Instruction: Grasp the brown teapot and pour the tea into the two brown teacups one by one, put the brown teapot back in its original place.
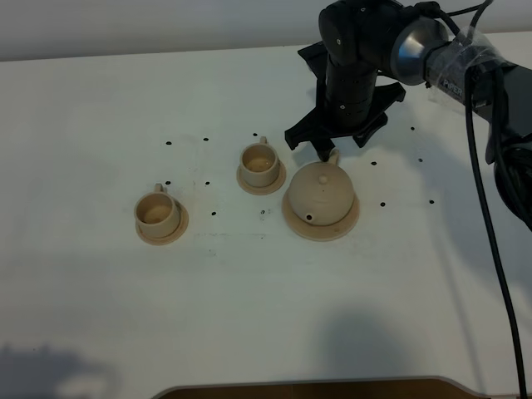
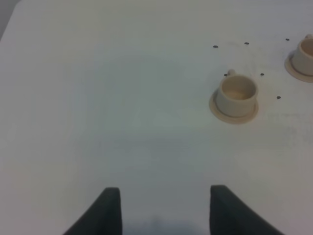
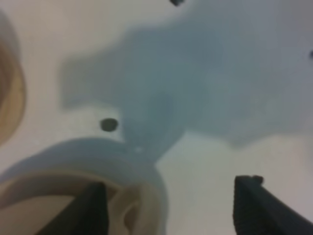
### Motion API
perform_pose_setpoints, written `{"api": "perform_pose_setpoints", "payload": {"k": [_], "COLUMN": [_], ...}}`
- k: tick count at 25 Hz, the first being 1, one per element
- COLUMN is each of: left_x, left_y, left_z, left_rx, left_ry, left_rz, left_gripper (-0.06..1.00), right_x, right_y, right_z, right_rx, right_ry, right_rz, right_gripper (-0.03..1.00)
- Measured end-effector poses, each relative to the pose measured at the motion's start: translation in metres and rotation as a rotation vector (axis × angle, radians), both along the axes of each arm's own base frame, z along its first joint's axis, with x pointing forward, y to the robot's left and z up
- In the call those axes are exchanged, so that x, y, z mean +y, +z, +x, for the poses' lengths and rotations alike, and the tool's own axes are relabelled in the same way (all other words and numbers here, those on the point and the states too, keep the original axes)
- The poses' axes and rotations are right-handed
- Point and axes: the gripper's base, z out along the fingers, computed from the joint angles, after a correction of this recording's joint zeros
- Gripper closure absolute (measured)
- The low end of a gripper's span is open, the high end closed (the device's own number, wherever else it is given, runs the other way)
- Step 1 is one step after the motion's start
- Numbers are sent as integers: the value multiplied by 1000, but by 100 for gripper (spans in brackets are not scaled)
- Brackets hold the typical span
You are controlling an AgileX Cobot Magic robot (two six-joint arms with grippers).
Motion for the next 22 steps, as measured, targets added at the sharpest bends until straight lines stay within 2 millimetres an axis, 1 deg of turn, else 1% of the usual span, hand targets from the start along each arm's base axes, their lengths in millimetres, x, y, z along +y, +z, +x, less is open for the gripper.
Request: {"api": "perform_pose_setpoints", "payload": {"k": [6,22], "left_x": [0,0], "left_y": [0,0], "left_z": [0,0], "left_rx": [0,0], "left_ry": [0,-1], "left_rz": [0,1], "left_gripper": [49,49], "right_x": [-4,-6], "right_y": [0,2], "right_z": [-1,-4], "right_rx": [11,18], "right_ry": [-11,-29], "right_rz": [-45,-48], "right_gripper": [41,41]}}
